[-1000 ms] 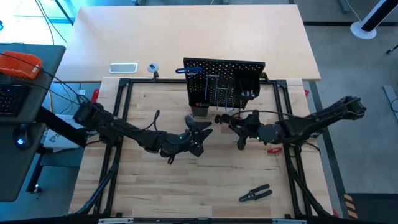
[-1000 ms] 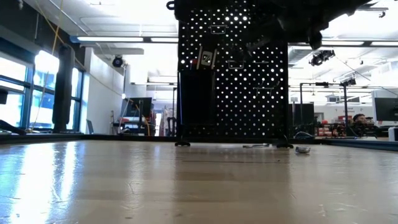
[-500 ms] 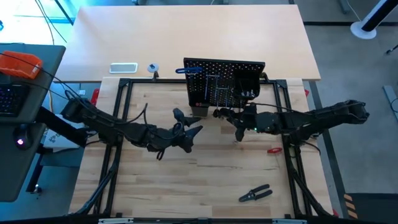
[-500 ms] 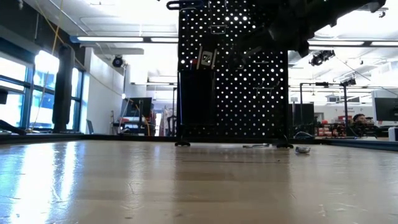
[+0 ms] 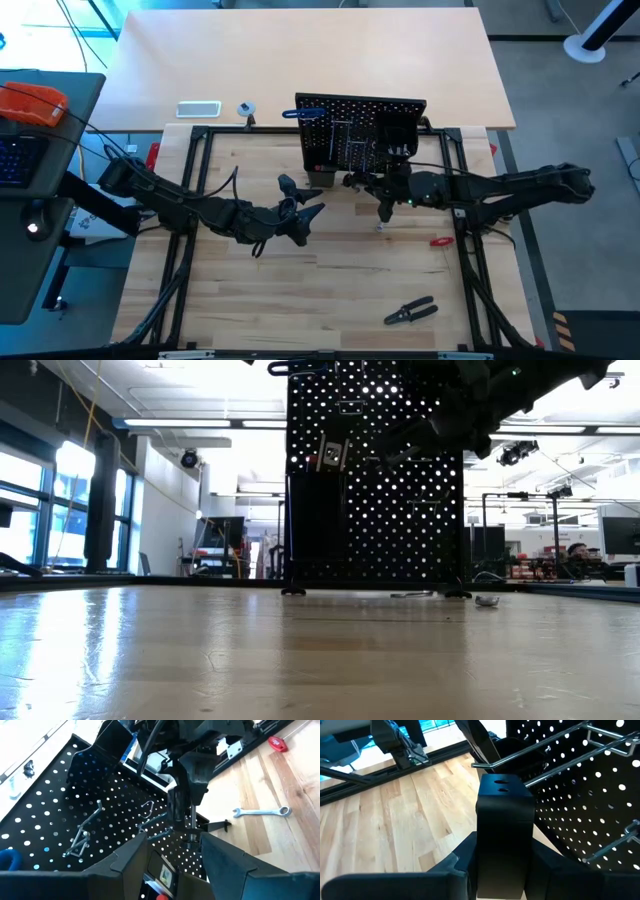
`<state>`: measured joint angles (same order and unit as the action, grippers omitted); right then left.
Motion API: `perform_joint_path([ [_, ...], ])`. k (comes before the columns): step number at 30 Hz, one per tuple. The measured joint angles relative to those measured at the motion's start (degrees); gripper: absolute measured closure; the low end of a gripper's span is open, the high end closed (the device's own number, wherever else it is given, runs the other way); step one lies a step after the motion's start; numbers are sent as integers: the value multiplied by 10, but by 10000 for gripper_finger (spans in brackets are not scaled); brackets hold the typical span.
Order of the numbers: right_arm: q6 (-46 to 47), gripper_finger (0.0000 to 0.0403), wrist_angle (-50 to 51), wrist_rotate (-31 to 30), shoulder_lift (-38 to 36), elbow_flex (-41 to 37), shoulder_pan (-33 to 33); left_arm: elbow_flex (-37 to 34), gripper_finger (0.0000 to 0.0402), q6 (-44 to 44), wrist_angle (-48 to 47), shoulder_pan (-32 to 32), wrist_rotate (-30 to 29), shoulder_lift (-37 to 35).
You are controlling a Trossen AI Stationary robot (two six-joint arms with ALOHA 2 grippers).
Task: Hang tools onto peg board
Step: Hang the c-clamp on the pegboard
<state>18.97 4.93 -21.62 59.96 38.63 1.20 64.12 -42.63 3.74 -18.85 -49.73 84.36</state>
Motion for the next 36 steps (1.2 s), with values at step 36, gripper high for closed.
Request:
perform_joint_path([
  [36,-11,288,-26,27,0,0,-53,0,224,29,-24,0,33,0],
])
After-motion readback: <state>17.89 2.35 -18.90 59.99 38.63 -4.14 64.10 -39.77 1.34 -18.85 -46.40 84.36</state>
